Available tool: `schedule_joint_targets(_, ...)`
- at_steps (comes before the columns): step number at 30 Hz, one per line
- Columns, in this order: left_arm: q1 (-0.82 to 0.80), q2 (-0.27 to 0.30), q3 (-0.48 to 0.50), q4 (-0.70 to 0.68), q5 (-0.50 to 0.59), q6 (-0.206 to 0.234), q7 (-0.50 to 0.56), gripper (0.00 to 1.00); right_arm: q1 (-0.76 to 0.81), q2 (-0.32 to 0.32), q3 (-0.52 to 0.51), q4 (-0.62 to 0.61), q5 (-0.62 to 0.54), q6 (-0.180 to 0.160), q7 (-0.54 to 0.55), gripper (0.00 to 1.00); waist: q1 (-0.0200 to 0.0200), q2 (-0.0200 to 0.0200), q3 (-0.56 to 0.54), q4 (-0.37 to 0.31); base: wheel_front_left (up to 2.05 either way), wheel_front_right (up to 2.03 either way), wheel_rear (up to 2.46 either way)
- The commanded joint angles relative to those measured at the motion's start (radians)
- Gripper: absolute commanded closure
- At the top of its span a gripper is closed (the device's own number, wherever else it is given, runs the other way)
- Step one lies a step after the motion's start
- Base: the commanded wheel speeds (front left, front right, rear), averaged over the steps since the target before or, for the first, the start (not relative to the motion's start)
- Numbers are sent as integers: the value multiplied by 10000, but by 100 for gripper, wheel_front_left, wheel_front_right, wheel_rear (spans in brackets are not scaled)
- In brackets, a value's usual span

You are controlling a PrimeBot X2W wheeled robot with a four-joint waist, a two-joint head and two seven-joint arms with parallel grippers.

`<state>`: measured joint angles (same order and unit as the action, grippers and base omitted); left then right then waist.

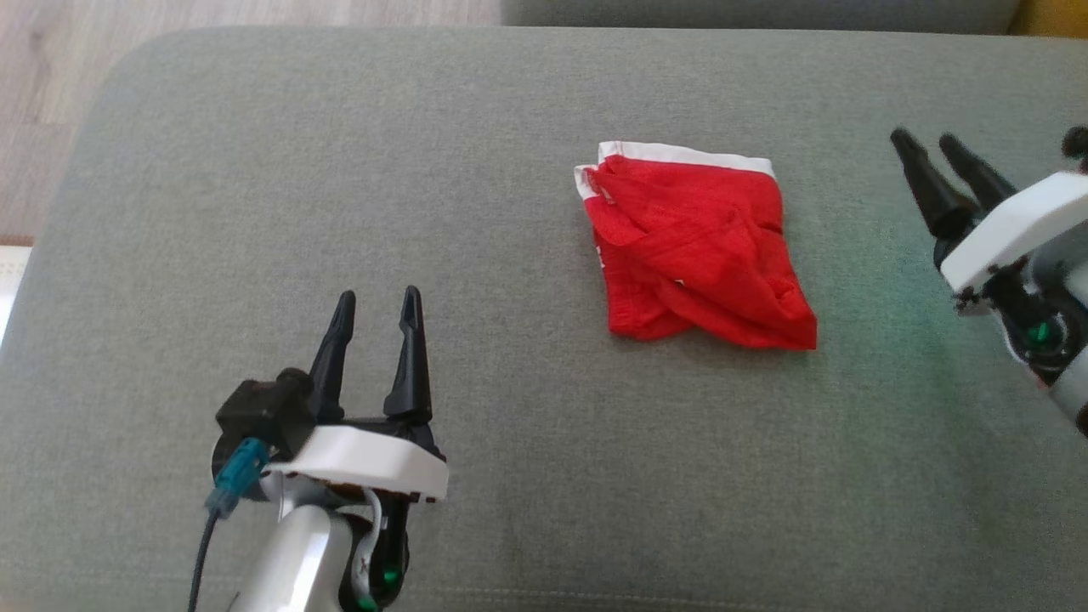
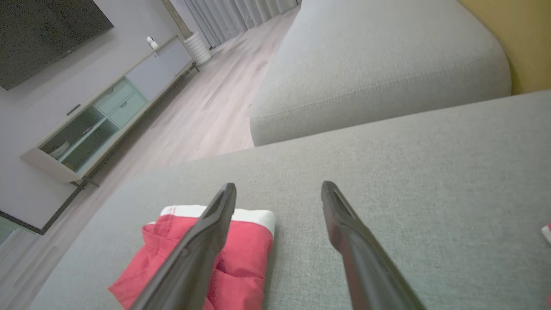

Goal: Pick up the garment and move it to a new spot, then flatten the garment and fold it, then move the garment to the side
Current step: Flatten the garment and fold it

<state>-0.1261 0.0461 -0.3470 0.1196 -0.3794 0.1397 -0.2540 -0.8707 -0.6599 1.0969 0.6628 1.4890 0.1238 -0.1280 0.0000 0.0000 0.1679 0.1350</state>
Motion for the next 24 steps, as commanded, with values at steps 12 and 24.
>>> schedule_joint_targets(12,-219,41,173,-220,151,-30,-78,0,505,1302,-279,1559,2434,69,3217,100,0,0,128,704,0,0,0)
schedule_joint_targets(24,-100,41,302,-246,101,51,-78,0,938,2113,-990,250,3465,69,5246,100,0,0,180,957,0,0,0)
